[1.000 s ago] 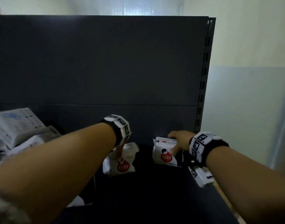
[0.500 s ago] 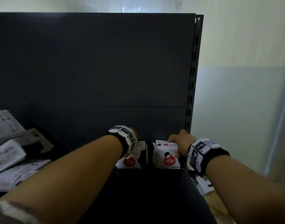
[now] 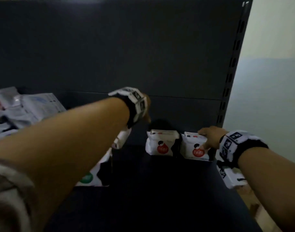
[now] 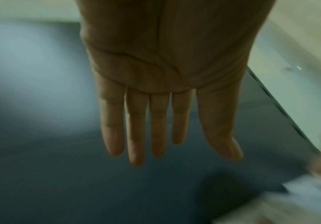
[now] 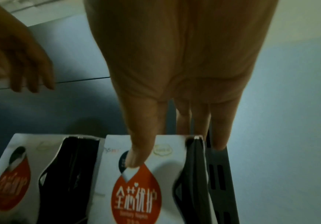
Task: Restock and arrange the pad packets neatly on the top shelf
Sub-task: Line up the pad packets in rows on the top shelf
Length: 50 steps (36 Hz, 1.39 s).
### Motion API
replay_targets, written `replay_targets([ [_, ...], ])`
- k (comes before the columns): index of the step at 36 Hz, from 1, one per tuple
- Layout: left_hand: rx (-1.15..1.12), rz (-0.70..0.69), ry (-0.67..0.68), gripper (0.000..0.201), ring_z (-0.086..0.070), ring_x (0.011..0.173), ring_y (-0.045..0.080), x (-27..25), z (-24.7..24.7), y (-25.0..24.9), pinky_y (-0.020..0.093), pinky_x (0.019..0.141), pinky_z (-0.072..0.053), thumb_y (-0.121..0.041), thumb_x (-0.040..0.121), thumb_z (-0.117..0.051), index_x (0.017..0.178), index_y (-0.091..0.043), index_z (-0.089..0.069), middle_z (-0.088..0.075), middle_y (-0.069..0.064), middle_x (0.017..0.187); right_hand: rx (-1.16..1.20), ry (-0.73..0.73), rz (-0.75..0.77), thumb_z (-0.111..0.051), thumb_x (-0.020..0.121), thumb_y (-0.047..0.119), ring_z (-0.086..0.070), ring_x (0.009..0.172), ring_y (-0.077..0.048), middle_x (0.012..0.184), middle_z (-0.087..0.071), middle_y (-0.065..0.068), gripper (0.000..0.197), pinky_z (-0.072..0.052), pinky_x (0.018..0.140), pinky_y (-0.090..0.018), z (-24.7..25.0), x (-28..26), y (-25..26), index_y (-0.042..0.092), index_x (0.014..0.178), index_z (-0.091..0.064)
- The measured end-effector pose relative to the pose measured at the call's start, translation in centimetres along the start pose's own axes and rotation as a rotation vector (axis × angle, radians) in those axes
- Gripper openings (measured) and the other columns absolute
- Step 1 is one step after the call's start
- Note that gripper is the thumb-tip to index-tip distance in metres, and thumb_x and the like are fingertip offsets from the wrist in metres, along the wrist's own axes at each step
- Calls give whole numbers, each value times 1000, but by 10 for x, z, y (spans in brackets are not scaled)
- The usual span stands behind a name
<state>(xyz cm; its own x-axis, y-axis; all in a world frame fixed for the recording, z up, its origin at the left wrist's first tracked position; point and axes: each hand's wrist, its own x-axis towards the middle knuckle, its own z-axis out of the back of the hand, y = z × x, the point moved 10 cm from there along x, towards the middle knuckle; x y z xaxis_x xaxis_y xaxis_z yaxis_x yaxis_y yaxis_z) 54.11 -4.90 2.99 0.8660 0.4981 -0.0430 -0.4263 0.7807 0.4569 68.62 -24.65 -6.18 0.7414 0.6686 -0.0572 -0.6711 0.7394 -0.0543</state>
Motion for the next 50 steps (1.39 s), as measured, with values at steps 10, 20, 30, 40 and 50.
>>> replay_targets([
  [10, -396, 134, -21, 51, -58, 109, 18, -86, -33, 158, 21, 91, -43, -30, 77, -76, 122, -12, -62, -62, 0, 117, 88, -87, 33, -65, 88, 42, -47, 129, -26, 145, -46, -9, 65, -39, 103, -30, 45, -12, 82, 13, 142, -42],
  [20, -311, 29, 122, 68, -52, 120, 16, -93, -122, 185, 9, 77, -38, -23, 72, -81, 134, -20, -52, -54, -1, 134, 93, 124, 686, -61, 81, 61, -34, 137, -15, 152, -33, 4, 85, -26, 101, -19, 38, -81, 328, 24, 150, -28],
  [30, -239, 48, 80, 92, -52, 120, 23, -96, -131, 204, 30, 93, -42, -46, 59, -85, 137, -28, -40, -53, -2, 135, -20, 117, 690, -68, 80, 54, -52, 111, -20, 123, -51, -1, 64, -45, 96, -32, 18, -86, 357, 21, 132, -48],
  [40, 195, -1, 8, 101, -50, 113, 29, -66, -153, 174, 43, 89, -46, -80, 39, -68, 127, -34, -49, -56, -1, 124, 112, 145, 415, -77, 76, 41, -55, 75, -8, 98, -59, 5, 51, -42, 48, -10, 21, -50, 300, 18, 116, -55],
  [50, 333, -35, -12, 47, -45, 111, 31, -32, -175, 181, 44, 90, -39, -57, 82, -32, 127, -47, -44, -48, -2, 125, -92, 107, 319, -69, 79, 52, -47, 117, -28, 127, -49, -4, 59, -45, 94, -39, 18, -26, 294, 27, 131, -53],
])
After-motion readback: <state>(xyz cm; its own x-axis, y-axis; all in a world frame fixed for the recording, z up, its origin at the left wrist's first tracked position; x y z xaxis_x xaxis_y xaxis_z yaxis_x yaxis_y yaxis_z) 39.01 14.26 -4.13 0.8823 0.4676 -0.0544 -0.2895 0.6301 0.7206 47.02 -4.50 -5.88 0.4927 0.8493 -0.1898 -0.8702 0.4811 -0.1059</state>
